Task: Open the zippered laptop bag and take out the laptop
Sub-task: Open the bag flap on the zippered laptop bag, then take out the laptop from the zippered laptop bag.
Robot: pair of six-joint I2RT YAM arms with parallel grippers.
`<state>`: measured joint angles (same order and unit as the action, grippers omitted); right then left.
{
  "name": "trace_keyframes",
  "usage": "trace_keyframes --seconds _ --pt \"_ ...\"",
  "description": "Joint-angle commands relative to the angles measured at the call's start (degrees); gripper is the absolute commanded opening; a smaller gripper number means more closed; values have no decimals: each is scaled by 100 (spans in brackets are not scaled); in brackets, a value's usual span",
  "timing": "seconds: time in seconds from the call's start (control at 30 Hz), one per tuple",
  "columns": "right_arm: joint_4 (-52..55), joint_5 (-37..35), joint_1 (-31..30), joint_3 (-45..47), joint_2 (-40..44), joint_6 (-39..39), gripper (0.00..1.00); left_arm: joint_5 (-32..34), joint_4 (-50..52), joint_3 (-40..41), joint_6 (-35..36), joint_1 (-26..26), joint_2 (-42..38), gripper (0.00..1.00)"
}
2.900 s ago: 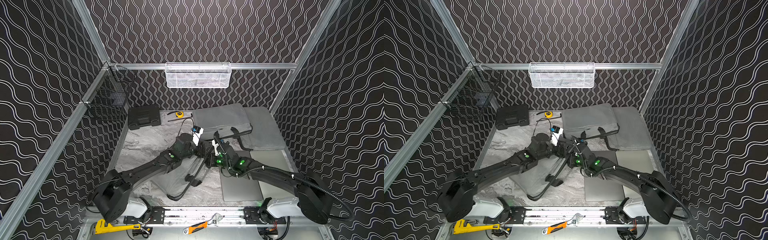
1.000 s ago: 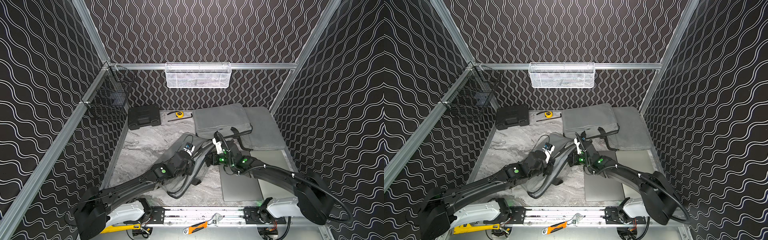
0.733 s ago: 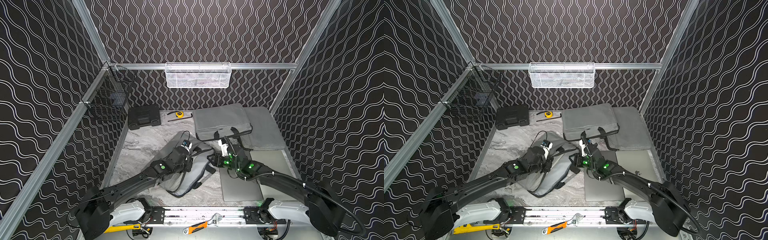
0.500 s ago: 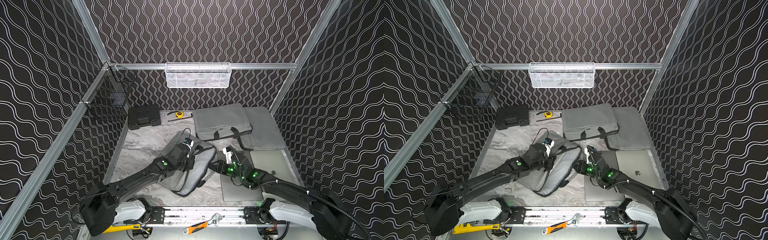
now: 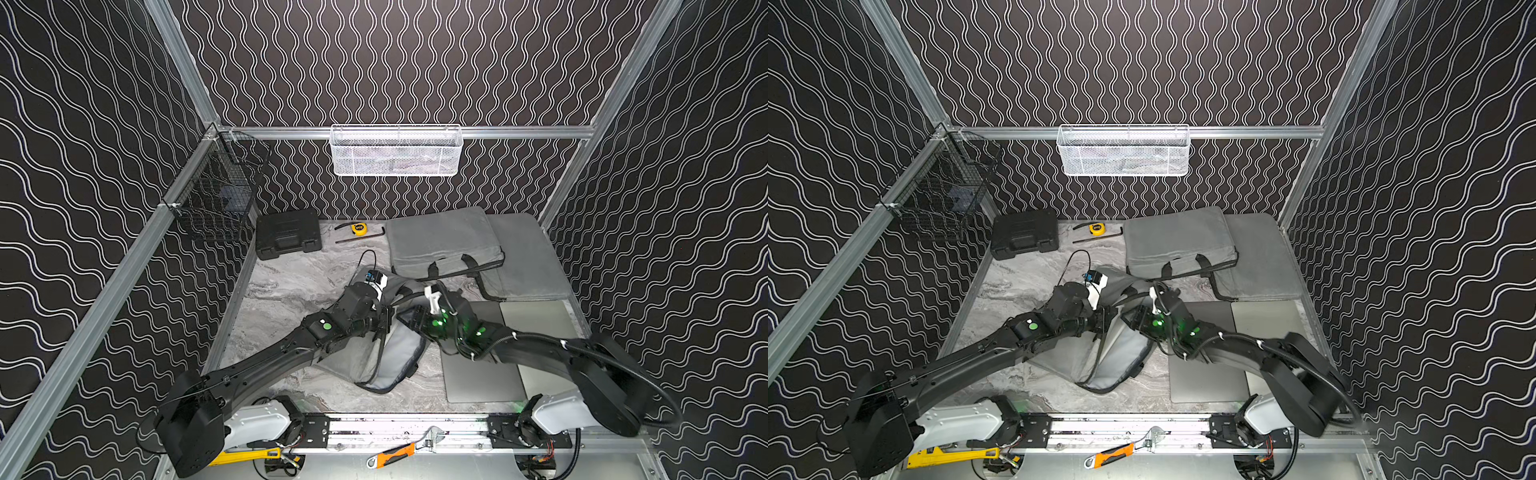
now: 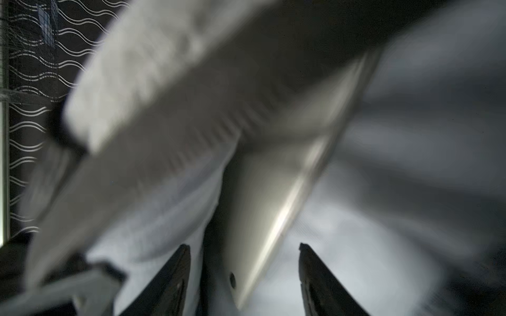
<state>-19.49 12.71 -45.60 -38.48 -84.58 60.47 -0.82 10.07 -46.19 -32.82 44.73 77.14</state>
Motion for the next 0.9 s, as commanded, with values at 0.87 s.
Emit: trace_keyframes --seconds 0.87 --pt "-1953 406 -278 -889 -2101 1119 51 -595 -903 -505 -424 -289 -1 0"
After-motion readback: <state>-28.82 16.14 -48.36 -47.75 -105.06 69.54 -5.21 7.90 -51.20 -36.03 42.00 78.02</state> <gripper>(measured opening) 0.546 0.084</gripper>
